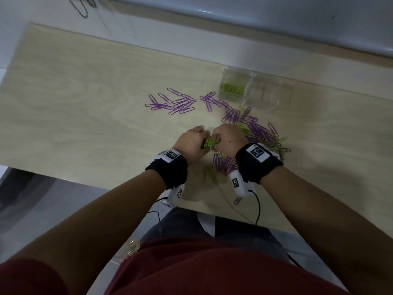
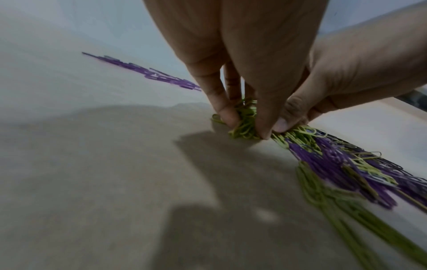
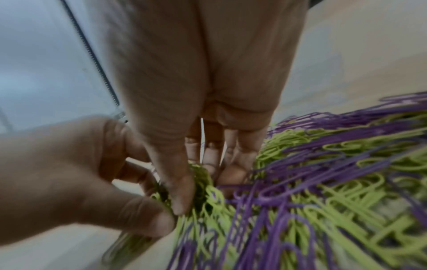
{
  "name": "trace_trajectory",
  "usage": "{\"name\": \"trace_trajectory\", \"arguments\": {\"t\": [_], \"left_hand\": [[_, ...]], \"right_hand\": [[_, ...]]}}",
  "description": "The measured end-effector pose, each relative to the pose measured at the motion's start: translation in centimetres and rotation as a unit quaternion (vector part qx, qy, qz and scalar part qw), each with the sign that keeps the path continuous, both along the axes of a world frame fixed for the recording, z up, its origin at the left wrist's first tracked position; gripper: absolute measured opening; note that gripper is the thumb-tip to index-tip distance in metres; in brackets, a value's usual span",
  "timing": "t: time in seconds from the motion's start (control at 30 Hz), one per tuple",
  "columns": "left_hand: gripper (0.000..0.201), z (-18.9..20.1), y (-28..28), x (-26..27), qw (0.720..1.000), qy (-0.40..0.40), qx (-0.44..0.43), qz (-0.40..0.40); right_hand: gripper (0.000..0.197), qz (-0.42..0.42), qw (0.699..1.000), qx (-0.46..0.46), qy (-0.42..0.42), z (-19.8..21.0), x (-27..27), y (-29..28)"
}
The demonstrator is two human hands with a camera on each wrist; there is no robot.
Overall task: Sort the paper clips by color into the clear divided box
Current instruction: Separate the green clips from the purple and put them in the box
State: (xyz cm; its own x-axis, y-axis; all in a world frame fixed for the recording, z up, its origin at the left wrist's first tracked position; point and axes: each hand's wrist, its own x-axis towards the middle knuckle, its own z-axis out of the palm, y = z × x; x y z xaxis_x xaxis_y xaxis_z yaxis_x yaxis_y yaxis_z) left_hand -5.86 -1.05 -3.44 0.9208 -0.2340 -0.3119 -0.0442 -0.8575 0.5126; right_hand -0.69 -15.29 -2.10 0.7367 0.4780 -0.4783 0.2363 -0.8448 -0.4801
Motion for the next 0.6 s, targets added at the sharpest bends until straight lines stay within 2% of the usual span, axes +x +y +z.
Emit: {"name": "trace_trajectory", "arguments": {"t": [0.07, 0.13, 0.23, 0.3, 0.43, 0.5, 0.6], "left_hand": [[0.023, 0.1, 0.0, 0.6, 1.0, -0.003, 0.01, -0.019], [0.019, 0.4, 0.1, 1.3, 0.999, -0.004, 0.017, -0.037], [0.015, 0.3, 0.5, 2.2, 0.999, 0.005, 0.013, -0.039], [0.011, 0.2, 0.9, 2.7, 1.0, 0.016, -0.014, -0.02], [0.006, 0.7, 1.6, 3.7, 0.993, 0.032, -0.102, 0.043], [0.008, 1.4, 1.7, 4.5, 0.989, 0.036, -0.128, 0.061], [0.014, 2.9, 1.6, 6.5, 0.985, 0.007, -0.152, 0.082]], "right_hand": [[0.018, -0.056, 0.997, 0.037, 0.045, 0.3, 0.8, -0.9], [0.02, -0.133, 0.981, 0.095, 0.106, 0.6, 1.3, -1.9], [0.024, -0.27, 0.919, 0.181, 0.221, 1.2, 1.8, -3.2], [0.025, -0.323, 0.881, 0.226, 0.262, 1.8, 2.2, -3.8], [0.021, -0.374, 0.825, 0.329, 0.269, 3.8, 3.8, -4.5], [0.017, -0.371, 0.824, 0.357, 0.237, 4.9, 5.1, -4.6], [0.018, -0.364, 0.839, 0.373, 0.156, 6.5, 7.9, -4.5]]}}
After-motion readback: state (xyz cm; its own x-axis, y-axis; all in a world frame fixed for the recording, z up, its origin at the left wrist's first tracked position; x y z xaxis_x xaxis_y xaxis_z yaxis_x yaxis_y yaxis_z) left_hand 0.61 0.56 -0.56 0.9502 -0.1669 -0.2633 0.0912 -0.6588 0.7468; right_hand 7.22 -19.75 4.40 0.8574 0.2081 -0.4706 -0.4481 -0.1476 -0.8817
